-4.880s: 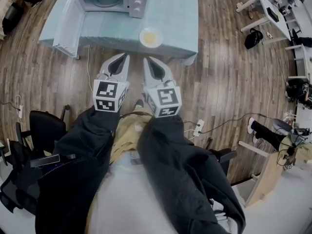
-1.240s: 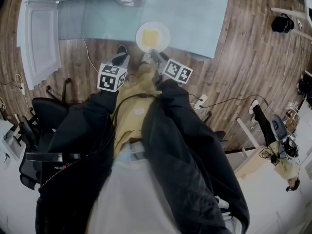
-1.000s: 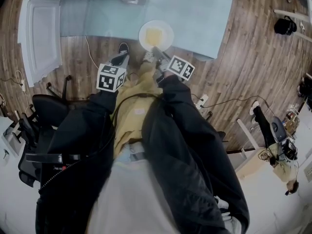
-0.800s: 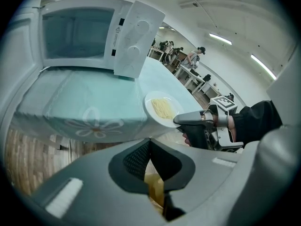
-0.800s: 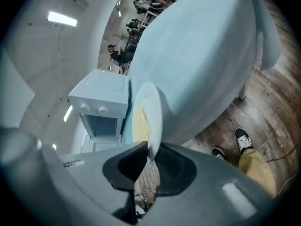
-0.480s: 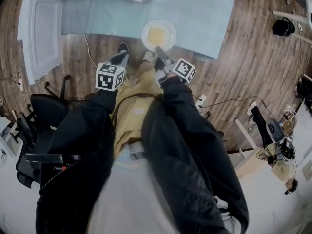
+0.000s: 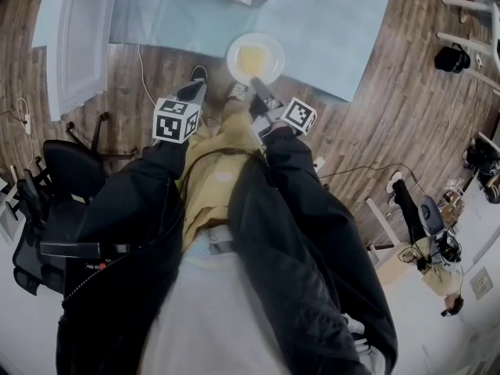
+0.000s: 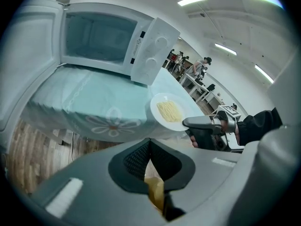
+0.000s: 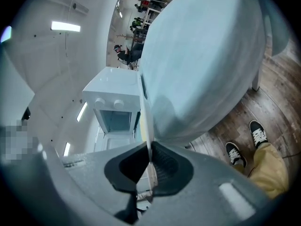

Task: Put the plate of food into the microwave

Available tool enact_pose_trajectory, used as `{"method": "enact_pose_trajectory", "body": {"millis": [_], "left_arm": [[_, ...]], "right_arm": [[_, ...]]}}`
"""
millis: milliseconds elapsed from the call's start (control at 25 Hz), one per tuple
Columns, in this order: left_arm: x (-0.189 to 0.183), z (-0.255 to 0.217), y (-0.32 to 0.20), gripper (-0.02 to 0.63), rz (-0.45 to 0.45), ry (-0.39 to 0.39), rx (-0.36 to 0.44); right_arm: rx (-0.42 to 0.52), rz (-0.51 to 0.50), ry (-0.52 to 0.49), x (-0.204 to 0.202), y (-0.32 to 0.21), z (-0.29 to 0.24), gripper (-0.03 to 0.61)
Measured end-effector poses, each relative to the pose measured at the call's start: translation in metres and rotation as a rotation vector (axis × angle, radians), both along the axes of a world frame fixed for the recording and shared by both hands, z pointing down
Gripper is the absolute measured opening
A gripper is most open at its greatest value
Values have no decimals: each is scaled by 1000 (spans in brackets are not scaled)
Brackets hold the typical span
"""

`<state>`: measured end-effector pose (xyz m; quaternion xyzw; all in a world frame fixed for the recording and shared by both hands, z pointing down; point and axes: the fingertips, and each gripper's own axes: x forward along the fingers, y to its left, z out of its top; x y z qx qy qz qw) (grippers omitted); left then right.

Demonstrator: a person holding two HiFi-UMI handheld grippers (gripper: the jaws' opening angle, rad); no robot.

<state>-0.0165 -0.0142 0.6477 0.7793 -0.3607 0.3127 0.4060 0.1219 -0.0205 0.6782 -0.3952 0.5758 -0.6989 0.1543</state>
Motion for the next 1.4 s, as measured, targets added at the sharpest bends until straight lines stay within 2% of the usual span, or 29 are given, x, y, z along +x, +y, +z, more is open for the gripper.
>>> {"method": "enact_pose_trajectory", "body": {"millis": [160, 400, 600, 1000, 1400], "left_arm": [[-8, -6, -8, -2, -43, 6, 6], [-40, -7, -16, -2, -114, 6, 15], [-63, -12, -24, -2, -160, 12, 25], [-108, -22, -54, -2, -250, 6, 80], [-130, -32, -103, -3, -282, -12, 157]], "right_arm": [[-2, -60, -1, -17, -9, -6, 10], [36, -143, -47, -66, -26, -17, 11], [54, -176, -91, -100, -42, -27, 11], [51, -195, -117, -155, -83, -33, 11], [78, -205, -132, -202, -146, -41, 11]]}}
